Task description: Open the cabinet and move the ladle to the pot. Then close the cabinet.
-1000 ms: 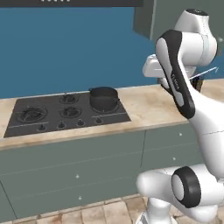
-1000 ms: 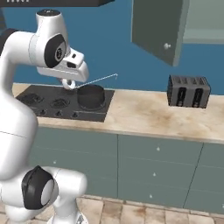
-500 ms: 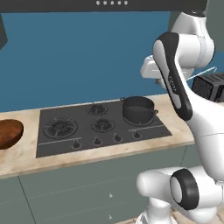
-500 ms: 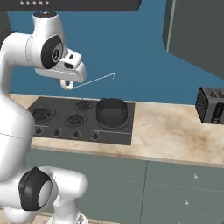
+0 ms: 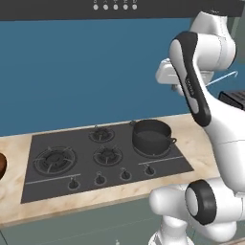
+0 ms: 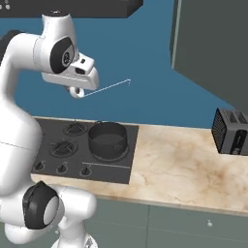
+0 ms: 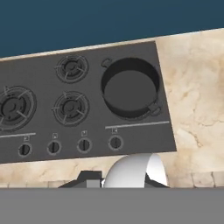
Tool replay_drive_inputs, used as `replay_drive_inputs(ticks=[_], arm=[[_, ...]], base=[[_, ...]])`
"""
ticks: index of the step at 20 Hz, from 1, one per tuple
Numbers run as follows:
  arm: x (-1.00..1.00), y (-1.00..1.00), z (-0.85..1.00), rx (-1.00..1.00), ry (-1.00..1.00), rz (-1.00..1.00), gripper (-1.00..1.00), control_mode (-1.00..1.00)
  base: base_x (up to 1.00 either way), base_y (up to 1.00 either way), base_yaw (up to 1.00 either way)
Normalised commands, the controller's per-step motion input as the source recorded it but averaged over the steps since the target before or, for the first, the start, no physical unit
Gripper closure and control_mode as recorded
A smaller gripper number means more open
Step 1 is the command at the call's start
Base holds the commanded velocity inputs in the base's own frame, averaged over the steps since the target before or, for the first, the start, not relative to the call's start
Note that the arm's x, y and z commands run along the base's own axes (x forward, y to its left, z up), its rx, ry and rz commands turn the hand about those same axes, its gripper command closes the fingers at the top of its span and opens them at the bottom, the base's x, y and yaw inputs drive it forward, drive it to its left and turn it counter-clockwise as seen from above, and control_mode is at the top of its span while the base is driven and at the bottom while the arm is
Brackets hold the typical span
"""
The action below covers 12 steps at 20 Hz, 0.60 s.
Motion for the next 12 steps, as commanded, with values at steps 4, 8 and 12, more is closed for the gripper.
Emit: replay_drive_inputs(ticks=[4,8,12], arm=[[0.43,-0.06,-0.12,0.0,0.12,0.0,1.0,-1.0],[0.99,0.0,-0.57,0.0,0.23,0.0,1.0,-1.0],[1.0,0.0,-0.76,0.0,0.23,0.0,1.0,-1.0]], base=[[0.42,-0.16,-0.01],[0.0,0.0,0.0],[0.0,0.0,0.0]])
